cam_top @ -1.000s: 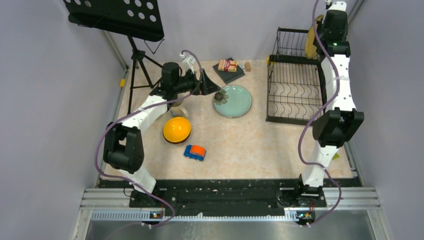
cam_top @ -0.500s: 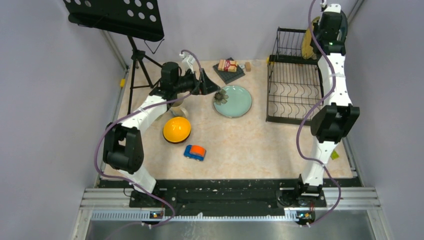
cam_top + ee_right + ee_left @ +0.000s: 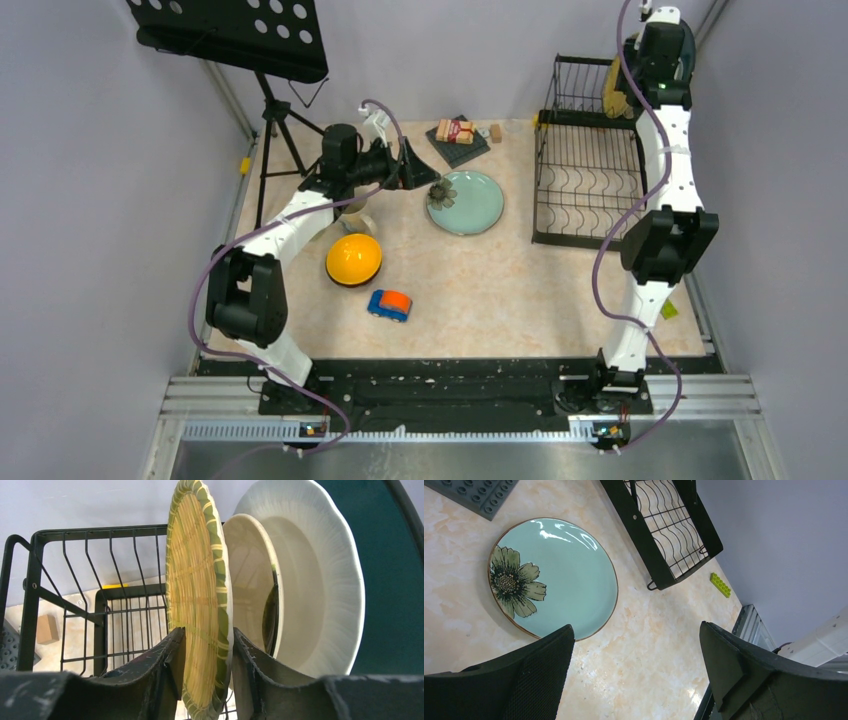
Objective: Load the mixed dishes into the dish rack
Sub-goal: Insert the plate into the dish rack.
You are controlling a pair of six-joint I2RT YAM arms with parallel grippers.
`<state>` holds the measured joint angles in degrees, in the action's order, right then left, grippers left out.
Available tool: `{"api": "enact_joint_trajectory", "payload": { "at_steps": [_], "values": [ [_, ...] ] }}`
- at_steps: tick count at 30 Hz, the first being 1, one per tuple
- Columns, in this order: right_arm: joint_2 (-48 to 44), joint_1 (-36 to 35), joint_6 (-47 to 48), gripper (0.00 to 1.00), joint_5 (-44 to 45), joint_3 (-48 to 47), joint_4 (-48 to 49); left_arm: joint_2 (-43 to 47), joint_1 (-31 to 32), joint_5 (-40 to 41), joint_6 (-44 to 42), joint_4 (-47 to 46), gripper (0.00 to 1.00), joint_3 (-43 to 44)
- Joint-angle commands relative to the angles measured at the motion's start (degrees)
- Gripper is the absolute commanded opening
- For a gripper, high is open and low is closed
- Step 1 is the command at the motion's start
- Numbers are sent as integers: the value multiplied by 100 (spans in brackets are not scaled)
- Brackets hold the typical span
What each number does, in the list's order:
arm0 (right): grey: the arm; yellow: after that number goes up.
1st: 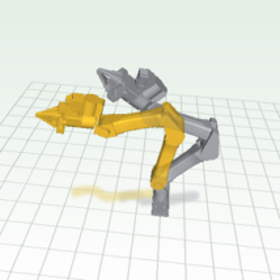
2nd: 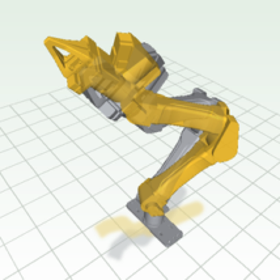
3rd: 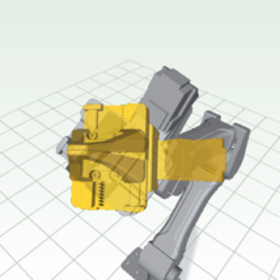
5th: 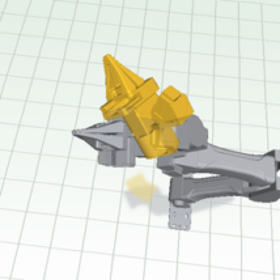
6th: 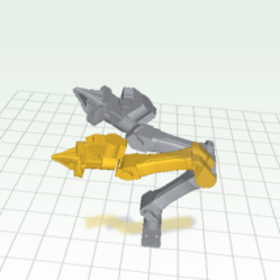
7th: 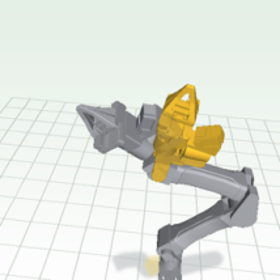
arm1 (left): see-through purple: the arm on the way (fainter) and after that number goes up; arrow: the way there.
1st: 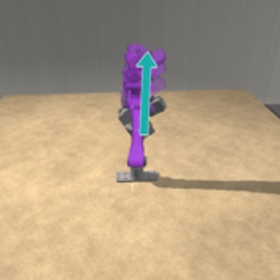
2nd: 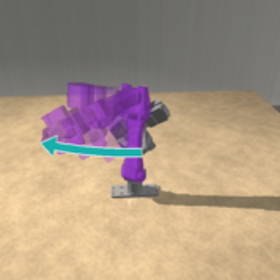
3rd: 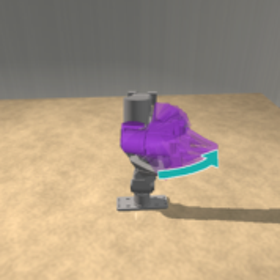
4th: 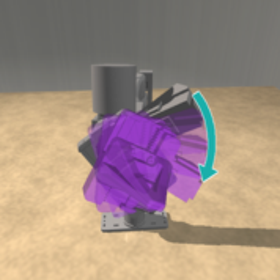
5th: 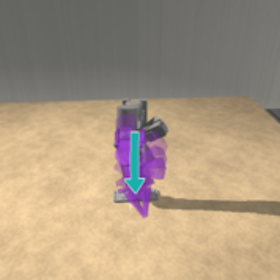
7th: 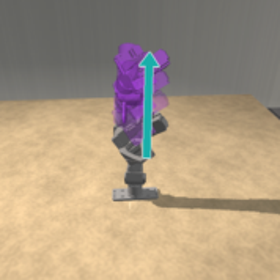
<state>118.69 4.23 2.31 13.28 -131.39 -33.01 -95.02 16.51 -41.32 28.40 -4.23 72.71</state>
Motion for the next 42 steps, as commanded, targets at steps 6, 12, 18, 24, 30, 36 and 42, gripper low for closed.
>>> {"api": "enact_joint_trajectory", "payload": {
  "at_steps": [6,12,18,24,30,36,42],
  "values": [
    [-132,-10,-42,41,-330,-501,-31,178,-35,-94,25,-122,98,10],
    [-263,-10,-29,48,-318,-538,-47,175,-34,-113,35,-138,98,-9],
    [-399,-10,-31,50,-338,-524,-80,240,-34,-38,26,-148,99,-78],
    [-446,-1,106,55,-216,-665,-47,622,-58,495,23,-402,99,-409],
    [-757,-1,-4,60,-402,-762,-64,801,-104,557,56,-574,99,-557],
    [-1512,-19,-186,63,-644,96,400,964,-104,937,175,-772,99,-799],
    [-2264,-19,-750,63,-1119,966,675,1131,-161,1126,189,-825,99,-892]
  ]
}}
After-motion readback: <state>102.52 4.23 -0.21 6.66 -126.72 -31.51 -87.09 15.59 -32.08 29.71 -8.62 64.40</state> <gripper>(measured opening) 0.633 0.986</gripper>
